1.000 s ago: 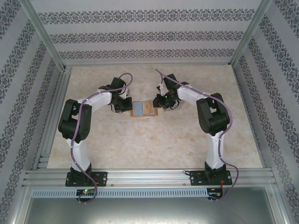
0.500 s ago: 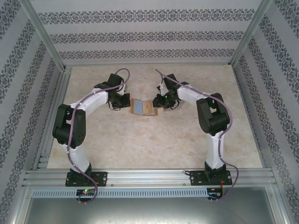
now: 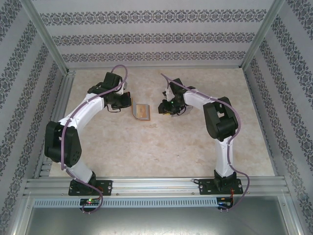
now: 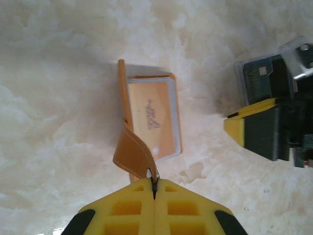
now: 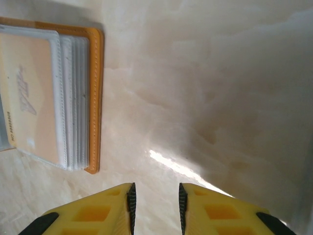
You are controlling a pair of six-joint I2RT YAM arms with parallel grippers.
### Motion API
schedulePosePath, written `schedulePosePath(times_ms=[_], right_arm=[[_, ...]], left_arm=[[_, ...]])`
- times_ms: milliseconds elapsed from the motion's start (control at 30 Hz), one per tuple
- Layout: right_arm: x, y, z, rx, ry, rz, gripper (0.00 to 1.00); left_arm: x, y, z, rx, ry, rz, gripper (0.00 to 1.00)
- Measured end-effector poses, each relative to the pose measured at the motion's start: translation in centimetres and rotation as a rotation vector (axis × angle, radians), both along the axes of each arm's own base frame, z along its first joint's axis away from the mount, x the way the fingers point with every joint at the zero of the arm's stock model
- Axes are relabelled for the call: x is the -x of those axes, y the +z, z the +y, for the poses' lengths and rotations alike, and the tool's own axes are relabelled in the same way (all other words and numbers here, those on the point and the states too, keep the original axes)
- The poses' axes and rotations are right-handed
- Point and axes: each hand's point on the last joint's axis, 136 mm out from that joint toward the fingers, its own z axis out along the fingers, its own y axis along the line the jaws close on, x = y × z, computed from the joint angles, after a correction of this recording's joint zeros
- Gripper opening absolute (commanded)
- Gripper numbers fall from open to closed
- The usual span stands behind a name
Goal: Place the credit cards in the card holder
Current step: Close the card holder at the center of the table.
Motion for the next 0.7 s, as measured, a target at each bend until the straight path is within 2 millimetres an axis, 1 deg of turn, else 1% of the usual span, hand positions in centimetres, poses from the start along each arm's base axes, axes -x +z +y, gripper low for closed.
schedulePosePath(times_ms=[133, 200, 333, 467, 700], right_arm=[[0.3, -0.2, 1.8, -0.022, 0.038, 0.004, 0.32], [0.6, -0.2, 2.9, -0.04, 0.054, 0.008, 0.32], [1.0, -0.5, 4.3, -0.066, 0.072, 0.024, 0.32], [0.9, -1.1, 5.4, -0.095, 0.075, 0.039, 0.32], [0.3, -1.0, 5.9, -0.142, 0.052, 0.058, 0.31]], left_arm=[[0.1, -0.3, -0.4, 0.021, -0.01, 0.02, 0.0], [-0.2, -0.5, -0.9, 0.03, -0.019, 0.032, 0.0], [-0.8, -1.0, -1.8, 0.028, -0.038, 0.054, 0.0], [-1.0, -1.2, -3.7, 0.032, -0.077, 0.059, 0.0], [0.2, -1.7, -7.5, 0.084, -0.139, 0.095, 0.0]])
